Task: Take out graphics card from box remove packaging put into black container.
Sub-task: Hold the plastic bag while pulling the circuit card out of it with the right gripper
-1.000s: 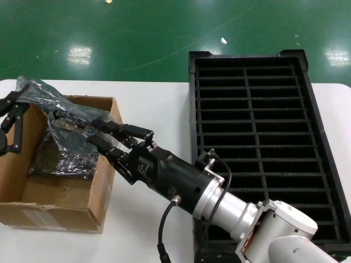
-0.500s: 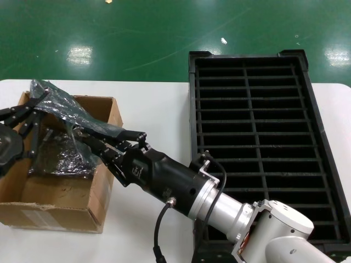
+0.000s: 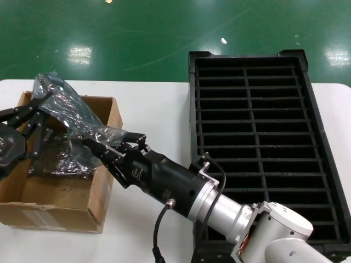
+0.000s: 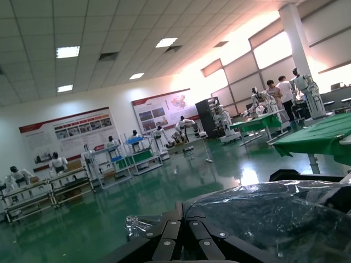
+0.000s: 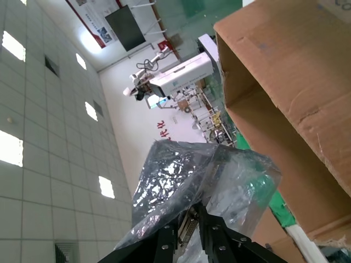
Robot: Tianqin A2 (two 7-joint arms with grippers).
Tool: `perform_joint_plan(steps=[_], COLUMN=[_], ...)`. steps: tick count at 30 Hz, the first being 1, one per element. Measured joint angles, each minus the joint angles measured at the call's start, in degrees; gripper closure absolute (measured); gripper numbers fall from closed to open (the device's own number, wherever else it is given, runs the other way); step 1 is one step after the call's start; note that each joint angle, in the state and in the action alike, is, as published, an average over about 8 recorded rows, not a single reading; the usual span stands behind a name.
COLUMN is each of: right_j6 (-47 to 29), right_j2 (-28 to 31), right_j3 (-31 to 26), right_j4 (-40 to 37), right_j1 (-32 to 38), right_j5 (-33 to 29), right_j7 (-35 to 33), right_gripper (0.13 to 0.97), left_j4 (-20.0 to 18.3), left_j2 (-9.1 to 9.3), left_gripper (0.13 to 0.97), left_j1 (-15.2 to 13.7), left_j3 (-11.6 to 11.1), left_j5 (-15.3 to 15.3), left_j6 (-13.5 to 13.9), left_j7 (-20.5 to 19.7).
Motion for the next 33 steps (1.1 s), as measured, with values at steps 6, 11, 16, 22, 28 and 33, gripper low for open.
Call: perform_joint_plan(steps=[6, 11, 16, 22, 28, 33], right_j6=[0.1, 0.3, 0.5, 0.9, 1.4, 1.2], right_j2=[0.0, 0.0, 0.0, 0.0, 0.0, 0.0], right_j3=[0.5, 0.6, 0.5, 0.4, 0.4, 1.0], right_j4=[-0.1, 0.0, 0.2, 0.3, 0.4, 0.1], right_j1=[0.0, 0.0, 0.0, 0.1, 0.3, 0.4], right_j5=[0.0, 0.0, 0.0, 0.0, 0.0, 0.0], right_j7=[-0.5, -0.5, -0.4, -0.3, -0.4, -1.1], right_gripper=[0.882, 0.822, 0.787, 0.793, 0.836, 0.877], left_j4=[-0.4, -0.7, -0.9, -1.1, -1.1, -0.8], left_j2=[0.08, 0.18, 0.28, 0.32, 0.40, 0.57], left_gripper=[0.958, 0.958, 0.958, 0.958, 0.958, 0.958], left_j1=[0.5, 0.9, 1.3, 1.9, 2.7, 3.1], left_j3=[-0.3, -0.5, -0.6, -0.7, -1.1, -1.5], left_j5=[-0.5, -1.1, -1.6, -2.0, -2.0, -1.7], left_j6=[0.4, 1.0, 1.6, 2.1, 2.1, 1.5], left_j7=[-0.3, -1.0, -1.7, -2.2, -2.2, -1.6])
